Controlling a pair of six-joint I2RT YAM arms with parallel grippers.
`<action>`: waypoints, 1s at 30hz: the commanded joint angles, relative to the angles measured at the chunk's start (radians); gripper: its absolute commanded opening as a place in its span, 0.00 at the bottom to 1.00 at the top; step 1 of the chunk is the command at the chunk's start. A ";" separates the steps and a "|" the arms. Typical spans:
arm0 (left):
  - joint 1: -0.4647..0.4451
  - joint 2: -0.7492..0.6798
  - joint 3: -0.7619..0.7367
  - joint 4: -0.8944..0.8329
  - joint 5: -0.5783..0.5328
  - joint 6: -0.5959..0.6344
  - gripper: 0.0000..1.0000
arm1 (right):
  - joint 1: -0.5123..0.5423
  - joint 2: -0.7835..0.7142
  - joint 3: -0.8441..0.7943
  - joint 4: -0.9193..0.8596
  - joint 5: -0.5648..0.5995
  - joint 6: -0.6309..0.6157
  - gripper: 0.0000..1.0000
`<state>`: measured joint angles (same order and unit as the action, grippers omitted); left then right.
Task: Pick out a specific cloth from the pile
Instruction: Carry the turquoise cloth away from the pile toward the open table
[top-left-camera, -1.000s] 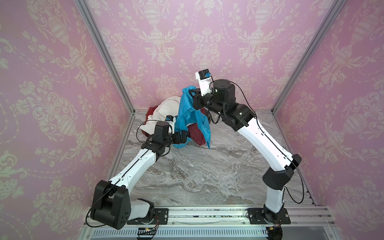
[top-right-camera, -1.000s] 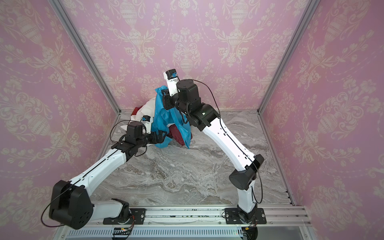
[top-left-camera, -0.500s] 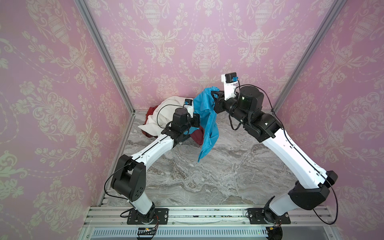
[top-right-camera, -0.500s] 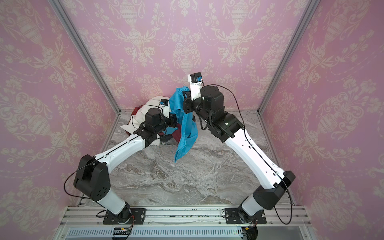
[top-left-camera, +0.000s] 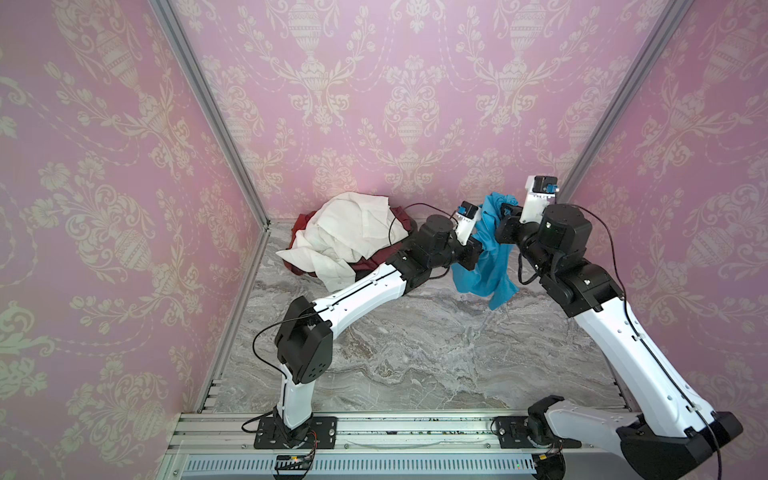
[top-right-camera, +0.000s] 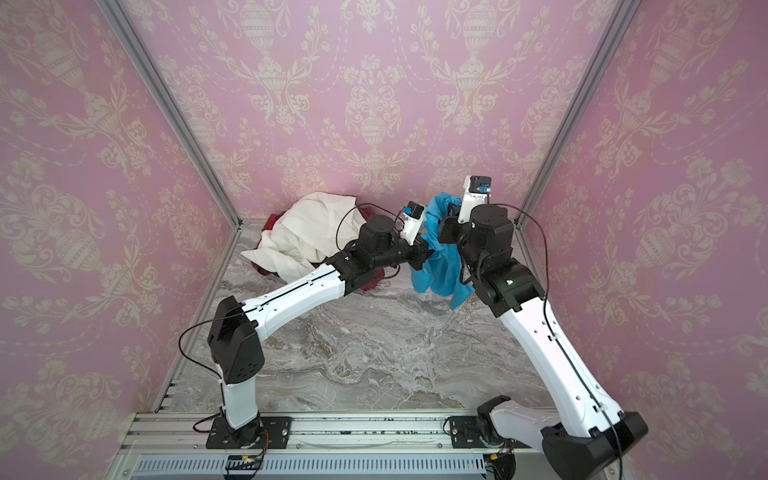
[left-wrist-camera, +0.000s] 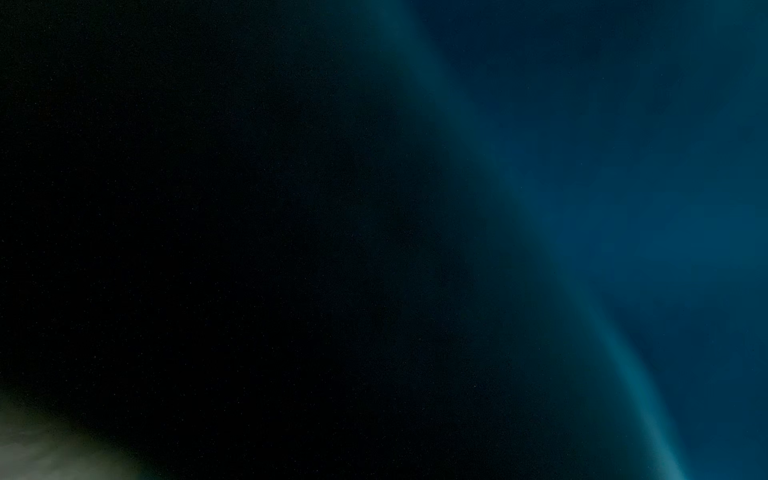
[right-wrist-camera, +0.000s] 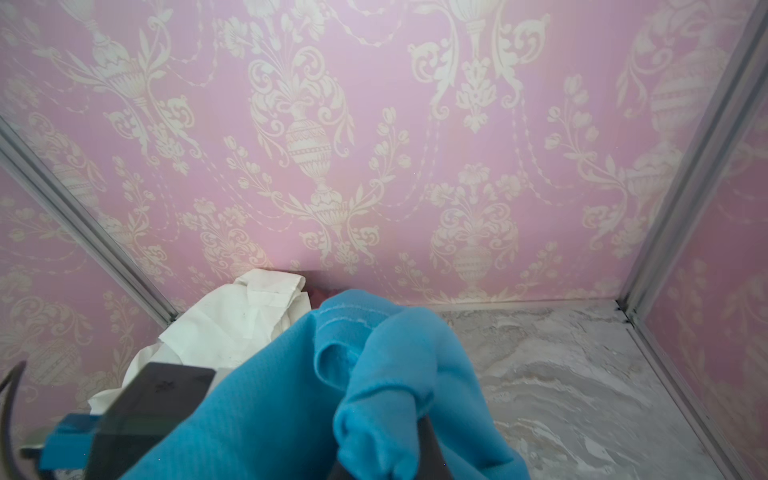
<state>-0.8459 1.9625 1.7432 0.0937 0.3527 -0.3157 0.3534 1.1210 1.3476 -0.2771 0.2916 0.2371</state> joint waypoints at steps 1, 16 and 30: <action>-0.029 0.051 0.028 0.005 0.056 -0.035 0.00 | -0.034 -0.085 -0.111 -0.027 0.038 0.074 0.00; -0.093 0.263 -0.142 0.074 0.099 -0.117 0.00 | -0.139 -0.333 -0.717 -0.142 -0.021 0.453 0.00; -0.101 0.218 -0.252 -0.030 0.108 -0.008 0.45 | -0.172 -0.315 -0.858 -0.175 -0.125 0.596 0.24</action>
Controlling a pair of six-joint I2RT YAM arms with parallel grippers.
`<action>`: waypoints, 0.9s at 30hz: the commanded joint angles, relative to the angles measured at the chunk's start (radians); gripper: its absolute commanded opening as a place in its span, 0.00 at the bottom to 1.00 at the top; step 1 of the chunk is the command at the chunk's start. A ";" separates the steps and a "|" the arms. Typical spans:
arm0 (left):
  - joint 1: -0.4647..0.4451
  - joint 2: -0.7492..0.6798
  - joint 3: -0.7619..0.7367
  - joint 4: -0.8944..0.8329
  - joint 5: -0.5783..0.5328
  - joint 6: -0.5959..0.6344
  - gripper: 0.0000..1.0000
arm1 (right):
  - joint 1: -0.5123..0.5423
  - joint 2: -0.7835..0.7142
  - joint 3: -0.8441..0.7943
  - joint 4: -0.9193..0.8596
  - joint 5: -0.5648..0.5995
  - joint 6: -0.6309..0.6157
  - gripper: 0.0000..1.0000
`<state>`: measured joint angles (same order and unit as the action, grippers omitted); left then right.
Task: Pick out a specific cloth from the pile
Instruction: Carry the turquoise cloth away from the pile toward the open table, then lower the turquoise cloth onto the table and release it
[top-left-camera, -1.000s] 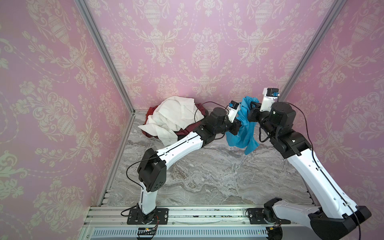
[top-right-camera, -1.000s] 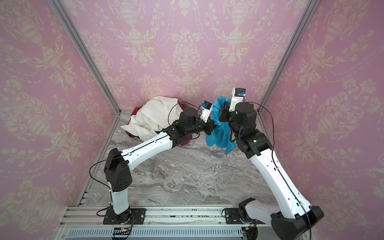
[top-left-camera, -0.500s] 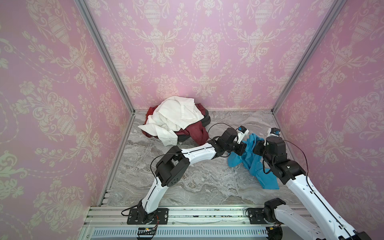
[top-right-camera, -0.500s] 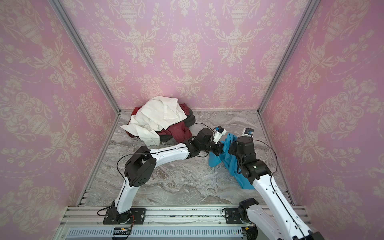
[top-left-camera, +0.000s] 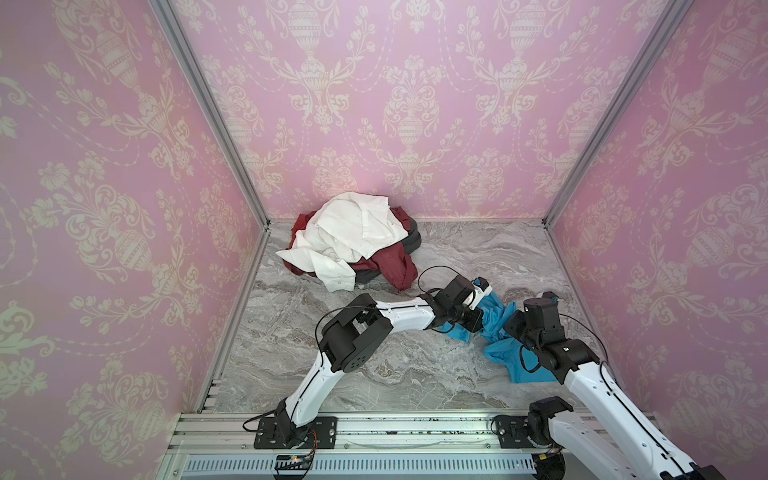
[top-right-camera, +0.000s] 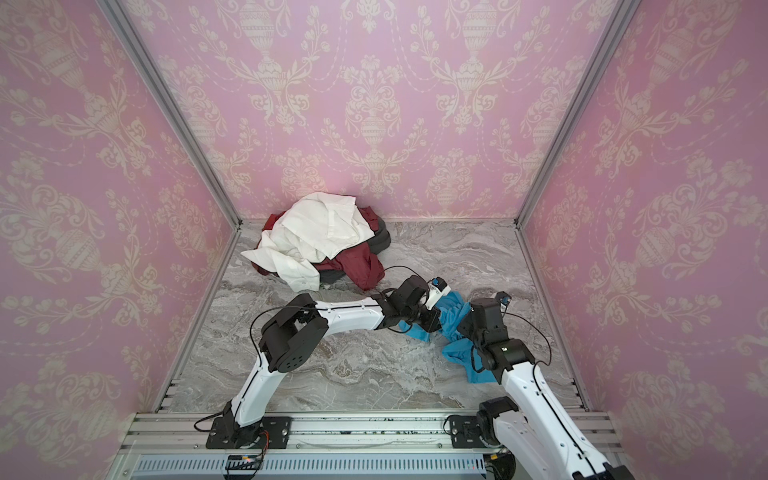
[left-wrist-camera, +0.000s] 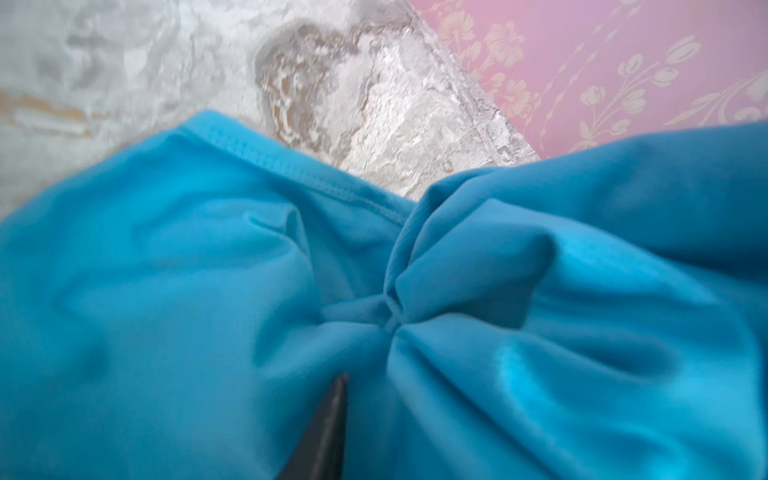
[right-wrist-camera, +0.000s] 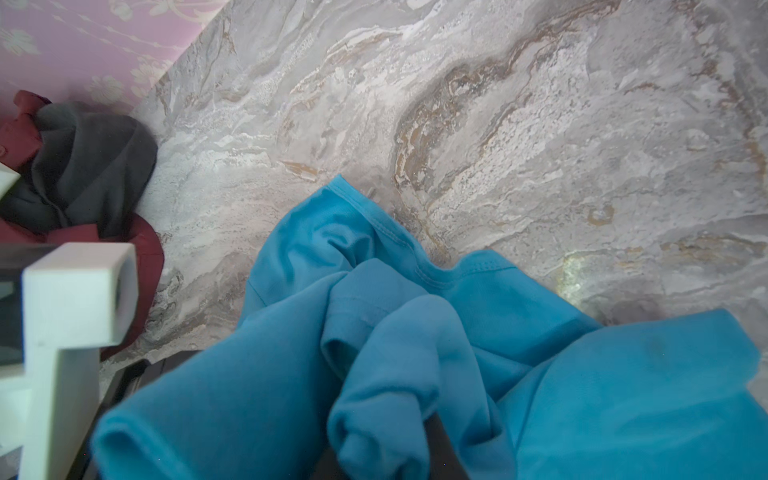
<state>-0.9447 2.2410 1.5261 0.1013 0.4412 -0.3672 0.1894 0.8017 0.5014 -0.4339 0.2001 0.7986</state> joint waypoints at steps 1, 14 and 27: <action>-0.002 -0.069 -0.044 -0.032 0.027 0.047 0.50 | -0.012 0.005 -0.010 -0.023 -0.041 0.030 0.27; -0.003 -0.165 -0.185 0.207 0.151 -0.016 0.76 | -0.016 0.015 0.122 -0.078 -0.097 -0.130 0.75; 0.033 -0.322 -0.350 0.111 0.085 0.086 0.98 | -0.009 0.148 0.175 -0.081 -0.138 -0.183 0.90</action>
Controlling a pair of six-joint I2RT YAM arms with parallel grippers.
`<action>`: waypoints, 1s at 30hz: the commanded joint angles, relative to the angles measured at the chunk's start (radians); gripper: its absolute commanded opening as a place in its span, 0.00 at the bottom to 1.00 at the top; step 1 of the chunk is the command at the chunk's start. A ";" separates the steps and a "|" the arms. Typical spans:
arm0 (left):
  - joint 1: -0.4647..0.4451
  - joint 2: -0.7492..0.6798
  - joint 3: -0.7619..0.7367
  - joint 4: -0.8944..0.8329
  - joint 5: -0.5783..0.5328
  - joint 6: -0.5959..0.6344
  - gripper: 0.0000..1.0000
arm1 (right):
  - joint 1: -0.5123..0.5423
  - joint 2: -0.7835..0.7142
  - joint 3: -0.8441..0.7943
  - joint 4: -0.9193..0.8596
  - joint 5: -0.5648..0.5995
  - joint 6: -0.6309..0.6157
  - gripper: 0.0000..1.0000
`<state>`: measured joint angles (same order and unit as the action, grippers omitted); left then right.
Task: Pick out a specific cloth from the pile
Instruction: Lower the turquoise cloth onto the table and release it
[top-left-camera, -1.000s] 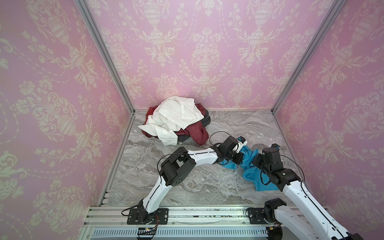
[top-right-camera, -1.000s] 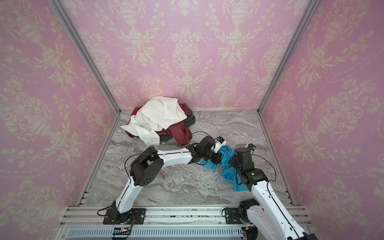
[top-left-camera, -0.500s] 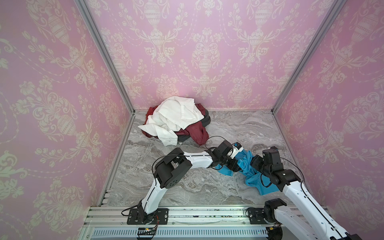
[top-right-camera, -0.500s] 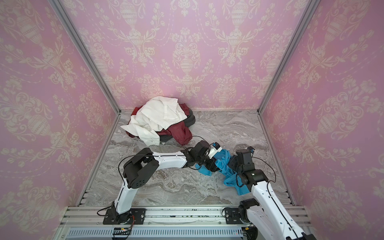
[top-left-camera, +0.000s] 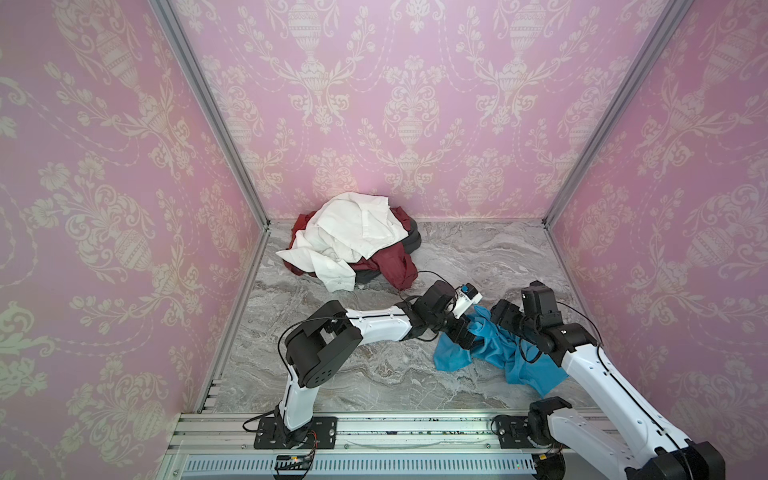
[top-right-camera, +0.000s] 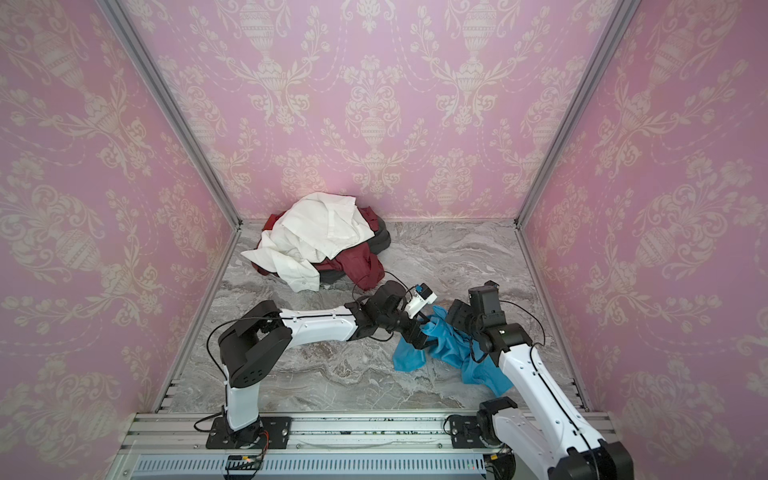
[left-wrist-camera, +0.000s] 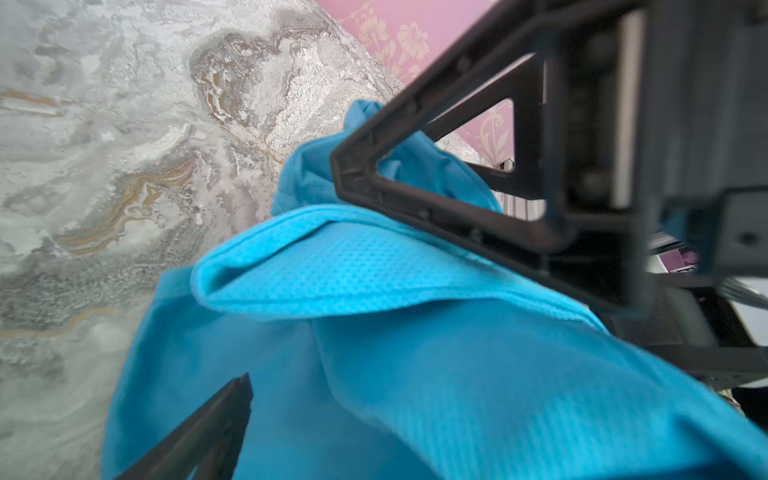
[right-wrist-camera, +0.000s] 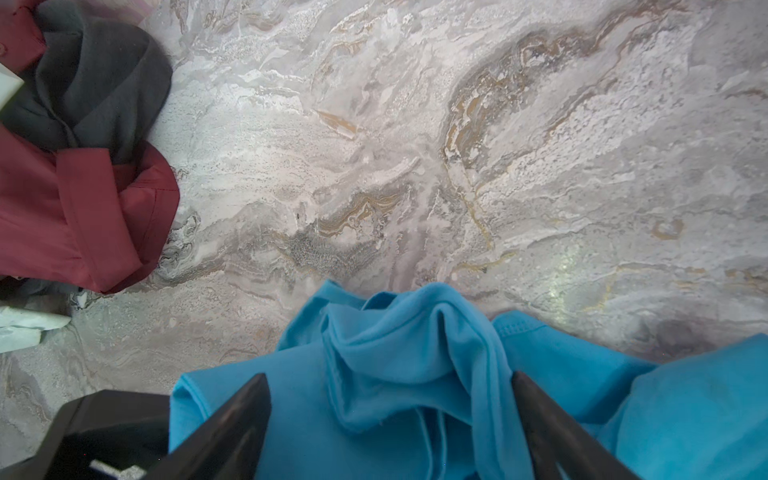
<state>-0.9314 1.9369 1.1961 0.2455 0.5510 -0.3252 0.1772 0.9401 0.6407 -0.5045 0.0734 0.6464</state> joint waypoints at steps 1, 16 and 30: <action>0.023 -0.015 -0.025 -0.038 -0.028 0.044 0.98 | 0.005 0.011 0.039 -0.010 -0.017 -0.034 0.90; 0.029 0.076 0.219 -0.689 -0.216 0.128 0.96 | 0.006 0.010 0.120 -0.035 -0.036 -0.140 0.91; -0.001 -0.012 0.215 -0.799 -0.343 0.143 0.97 | 0.012 -0.009 0.050 0.040 -0.088 -0.179 0.91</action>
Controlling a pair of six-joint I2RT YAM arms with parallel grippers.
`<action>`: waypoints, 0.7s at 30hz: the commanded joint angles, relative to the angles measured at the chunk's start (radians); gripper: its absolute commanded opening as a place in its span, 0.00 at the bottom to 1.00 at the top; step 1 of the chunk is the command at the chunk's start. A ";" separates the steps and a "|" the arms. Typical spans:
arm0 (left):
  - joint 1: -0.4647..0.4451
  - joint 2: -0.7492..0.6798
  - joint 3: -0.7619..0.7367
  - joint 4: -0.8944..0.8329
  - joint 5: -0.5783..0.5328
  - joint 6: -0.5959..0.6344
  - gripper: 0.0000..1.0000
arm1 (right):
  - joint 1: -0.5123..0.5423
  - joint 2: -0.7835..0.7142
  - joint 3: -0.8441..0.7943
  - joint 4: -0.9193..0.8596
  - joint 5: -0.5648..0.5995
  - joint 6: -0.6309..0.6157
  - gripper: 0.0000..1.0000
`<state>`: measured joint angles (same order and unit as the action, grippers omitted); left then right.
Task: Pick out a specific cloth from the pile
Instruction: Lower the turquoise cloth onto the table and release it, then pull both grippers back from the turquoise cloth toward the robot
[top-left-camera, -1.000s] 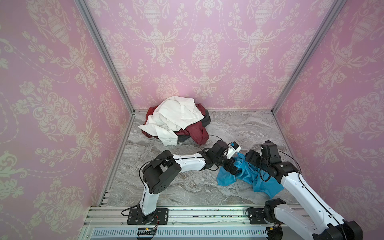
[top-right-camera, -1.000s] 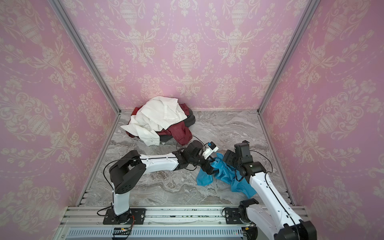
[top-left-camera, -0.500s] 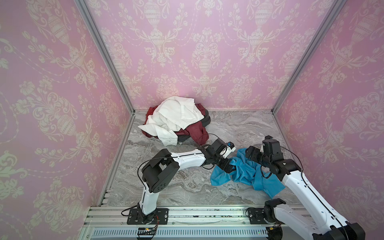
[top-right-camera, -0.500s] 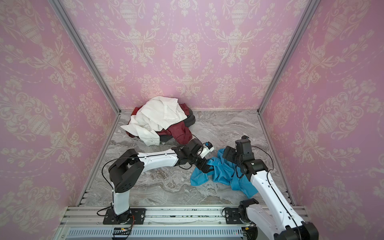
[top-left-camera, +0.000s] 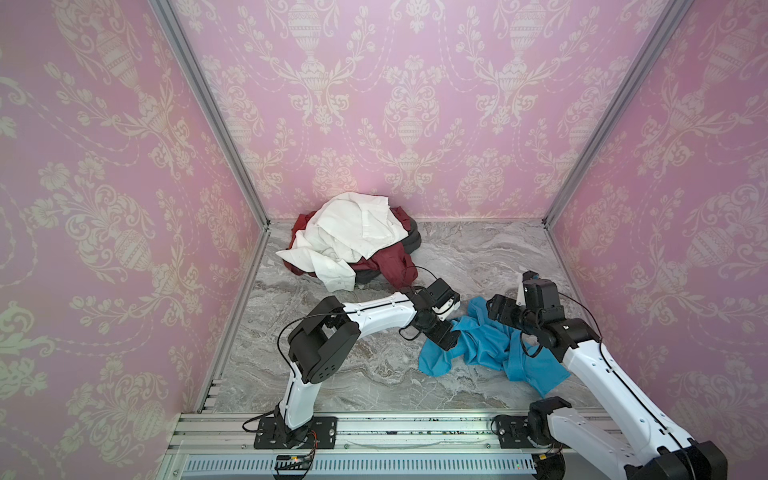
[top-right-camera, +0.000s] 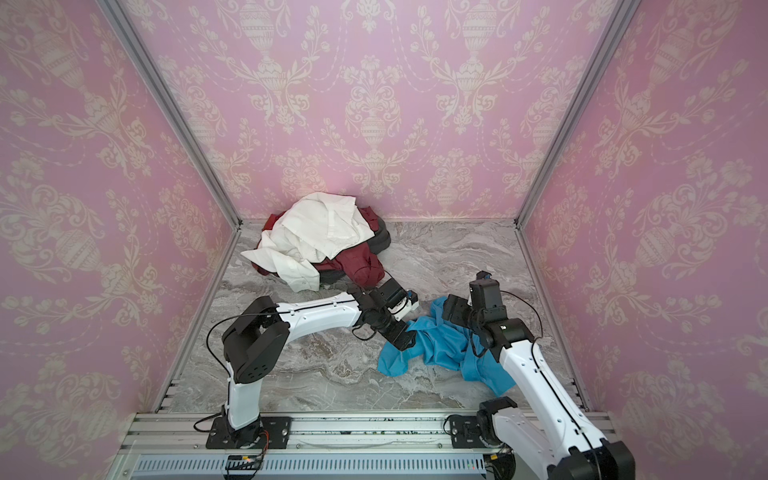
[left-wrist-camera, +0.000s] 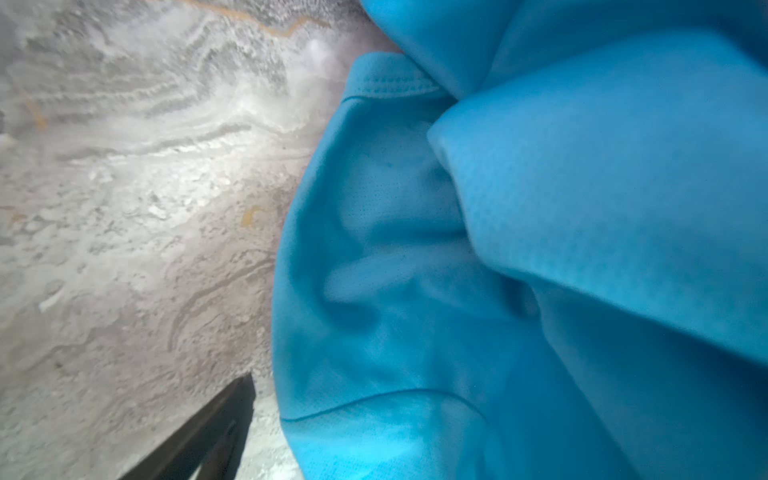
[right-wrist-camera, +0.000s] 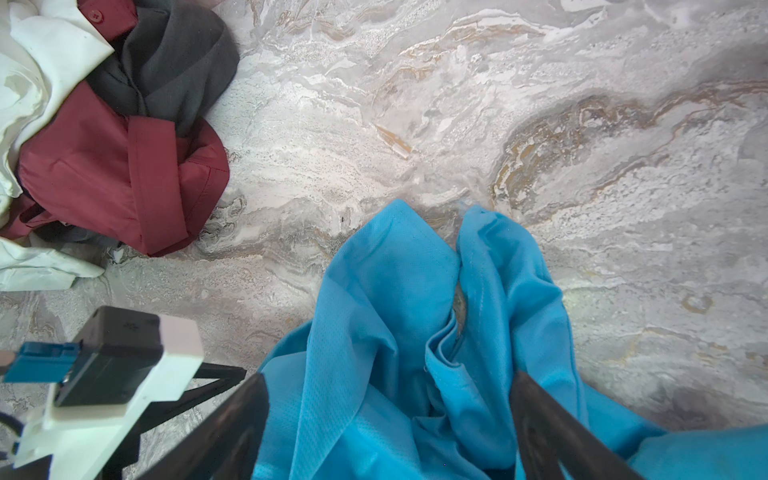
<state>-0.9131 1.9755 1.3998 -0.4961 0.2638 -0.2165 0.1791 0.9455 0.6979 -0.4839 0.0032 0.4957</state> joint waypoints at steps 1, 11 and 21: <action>-0.022 -0.049 0.017 -0.067 -0.063 0.035 0.97 | 0.011 -0.015 -0.004 0.015 -0.020 -0.033 0.91; -0.066 -0.103 -0.004 -0.104 -0.082 0.060 0.97 | 0.022 -0.044 0.001 0.002 -0.009 -0.046 0.91; -0.064 -0.253 -0.068 -0.014 -0.061 0.053 0.98 | 0.168 -0.048 0.013 -0.042 0.158 -0.048 0.93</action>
<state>-0.9749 1.7676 1.3613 -0.5316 0.2024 -0.1867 0.2974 0.9035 0.6979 -0.4919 0.0746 0.4660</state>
